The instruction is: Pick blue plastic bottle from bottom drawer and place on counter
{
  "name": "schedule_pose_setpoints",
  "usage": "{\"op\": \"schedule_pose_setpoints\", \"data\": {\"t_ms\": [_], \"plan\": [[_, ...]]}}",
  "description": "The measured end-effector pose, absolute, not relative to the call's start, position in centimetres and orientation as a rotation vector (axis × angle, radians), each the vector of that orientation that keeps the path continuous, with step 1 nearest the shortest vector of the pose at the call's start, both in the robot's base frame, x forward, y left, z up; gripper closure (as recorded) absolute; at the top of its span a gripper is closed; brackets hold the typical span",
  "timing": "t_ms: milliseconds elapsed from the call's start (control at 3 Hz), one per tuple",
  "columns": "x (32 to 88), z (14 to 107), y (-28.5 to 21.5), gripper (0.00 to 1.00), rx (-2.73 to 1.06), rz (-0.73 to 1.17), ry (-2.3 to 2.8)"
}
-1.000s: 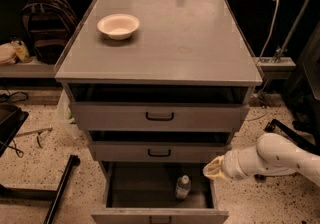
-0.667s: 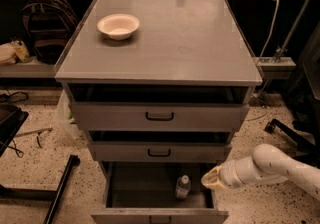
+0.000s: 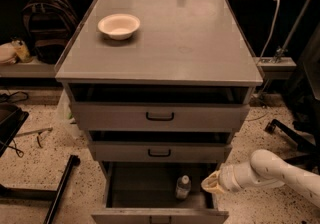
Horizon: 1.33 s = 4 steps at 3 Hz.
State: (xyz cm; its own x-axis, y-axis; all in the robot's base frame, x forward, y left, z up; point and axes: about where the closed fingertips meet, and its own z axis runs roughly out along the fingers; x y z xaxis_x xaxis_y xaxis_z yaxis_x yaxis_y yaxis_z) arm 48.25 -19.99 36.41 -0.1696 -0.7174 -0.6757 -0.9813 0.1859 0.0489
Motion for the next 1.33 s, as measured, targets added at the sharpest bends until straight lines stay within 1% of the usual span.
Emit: {"op": "schedule_pose_setpoints", "data": {"t_ms": [667, 1000, 1333], "plan": [[48.8, 29.6, -22.5, 1.0, -1.674, 0.552, 1.878], [48.8, 29.6, -22.5, 1.0, -1.673, 0.552, 1.878], [49.0, 29.3, -21.9, 0.85, -1.657, 0.527, 1.839]]}}
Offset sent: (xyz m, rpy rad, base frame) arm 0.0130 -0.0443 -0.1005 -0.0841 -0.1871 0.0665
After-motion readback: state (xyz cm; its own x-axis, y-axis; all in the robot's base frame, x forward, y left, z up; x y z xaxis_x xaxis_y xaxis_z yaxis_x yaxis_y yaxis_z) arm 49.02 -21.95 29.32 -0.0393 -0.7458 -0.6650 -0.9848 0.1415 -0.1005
